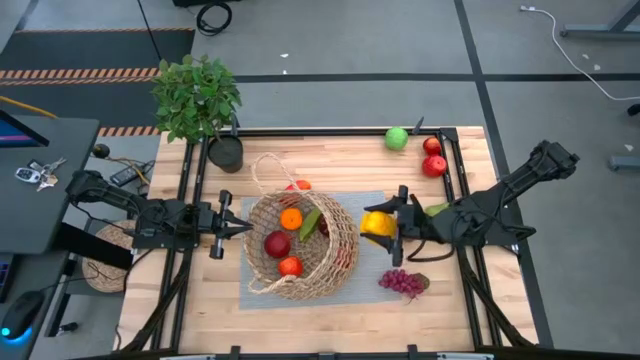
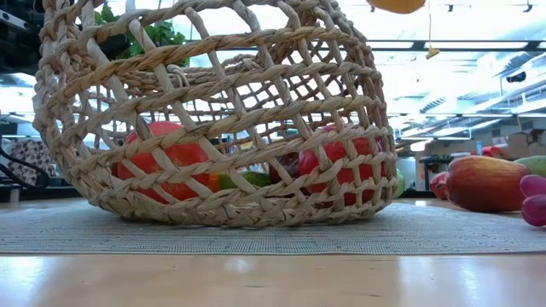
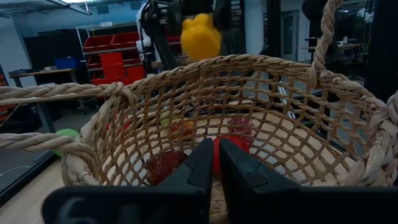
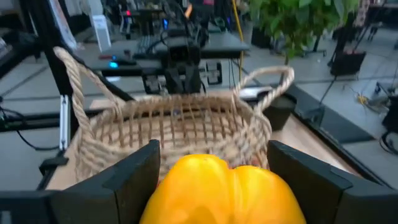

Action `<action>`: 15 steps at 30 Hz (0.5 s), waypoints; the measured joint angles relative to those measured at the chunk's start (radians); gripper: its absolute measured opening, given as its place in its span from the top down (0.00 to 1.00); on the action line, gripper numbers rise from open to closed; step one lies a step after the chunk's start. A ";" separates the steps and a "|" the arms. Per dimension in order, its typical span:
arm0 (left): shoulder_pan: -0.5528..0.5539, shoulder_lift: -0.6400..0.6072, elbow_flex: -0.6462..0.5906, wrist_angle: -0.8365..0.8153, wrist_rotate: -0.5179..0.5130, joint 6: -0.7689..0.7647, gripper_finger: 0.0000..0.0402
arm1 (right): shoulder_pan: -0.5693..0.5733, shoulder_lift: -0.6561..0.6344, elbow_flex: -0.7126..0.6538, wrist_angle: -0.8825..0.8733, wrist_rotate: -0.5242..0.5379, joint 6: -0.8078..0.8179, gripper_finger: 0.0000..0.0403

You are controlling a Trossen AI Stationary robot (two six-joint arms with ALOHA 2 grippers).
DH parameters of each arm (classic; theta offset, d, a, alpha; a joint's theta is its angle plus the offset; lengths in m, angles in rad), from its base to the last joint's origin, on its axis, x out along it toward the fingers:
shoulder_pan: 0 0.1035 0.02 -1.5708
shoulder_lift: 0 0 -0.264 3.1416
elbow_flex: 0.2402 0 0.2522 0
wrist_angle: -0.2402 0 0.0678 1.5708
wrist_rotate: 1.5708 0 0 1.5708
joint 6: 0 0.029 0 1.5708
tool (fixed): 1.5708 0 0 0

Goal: Build produce basket
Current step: Put the yellow bell pepper into the brown woven basket

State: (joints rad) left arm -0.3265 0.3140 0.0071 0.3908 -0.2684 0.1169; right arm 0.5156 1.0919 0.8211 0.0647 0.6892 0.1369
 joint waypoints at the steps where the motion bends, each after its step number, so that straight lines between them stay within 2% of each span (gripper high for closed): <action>1: 0.000 0.000 0.000 0.000 0.000 0.000 0.91 | 0.000 0.000 0.000 0.019 -0.003 -0.007 0.27; 7: 0.000 0.000 0.000 0.000 0.000 0.000 0.93 | -0.010 0.000 0.000 0.111 -0.005 -0.075 0.27; 15: 0.000 0.000 0.000 0.000 0.000 0.000 0.92 | -0.103 0.000 0.000 0.196 -0.002 -0.401 0.27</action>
State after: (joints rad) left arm -0.3264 0.3141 0.0074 0.3908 -0.2684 0.1169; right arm 0.4129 1.0920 0.8211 0.2611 0.6872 -0.2637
